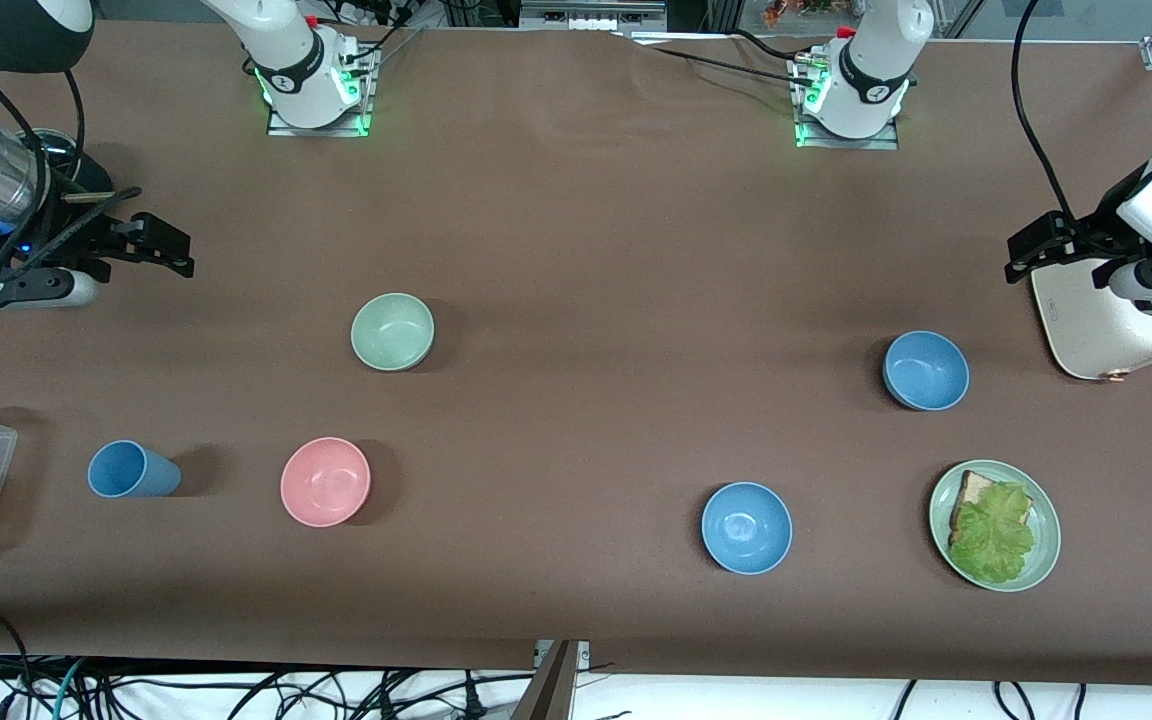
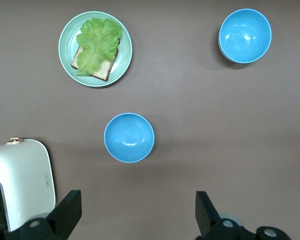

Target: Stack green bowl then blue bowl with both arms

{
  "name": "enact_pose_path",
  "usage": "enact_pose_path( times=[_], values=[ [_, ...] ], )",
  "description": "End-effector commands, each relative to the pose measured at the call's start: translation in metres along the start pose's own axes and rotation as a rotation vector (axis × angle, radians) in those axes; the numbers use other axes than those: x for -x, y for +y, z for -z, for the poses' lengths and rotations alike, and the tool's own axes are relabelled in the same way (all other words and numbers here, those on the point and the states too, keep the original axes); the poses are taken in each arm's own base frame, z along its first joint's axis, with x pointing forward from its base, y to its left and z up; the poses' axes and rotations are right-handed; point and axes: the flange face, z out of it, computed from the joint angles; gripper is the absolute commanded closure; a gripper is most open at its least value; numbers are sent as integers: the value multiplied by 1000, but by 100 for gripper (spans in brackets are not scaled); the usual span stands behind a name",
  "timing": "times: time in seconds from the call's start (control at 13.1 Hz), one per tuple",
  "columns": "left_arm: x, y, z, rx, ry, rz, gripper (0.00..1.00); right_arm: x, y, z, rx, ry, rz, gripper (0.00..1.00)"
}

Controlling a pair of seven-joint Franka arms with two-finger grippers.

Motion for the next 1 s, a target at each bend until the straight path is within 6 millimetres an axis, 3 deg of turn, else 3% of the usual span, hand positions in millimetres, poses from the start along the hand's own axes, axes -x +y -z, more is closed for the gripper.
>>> enact_pose_path(
  times=[0.0, 0.92],
  values=[
    [-1, 0, 5, -14, -3, -11, 0, 8, -1, 8, 19, -10, -7, 0],
    [-1, -3, 5, -14, -3, -6, 0, 9, 4, 16, 52, 11, 3, 0]
  ],
)
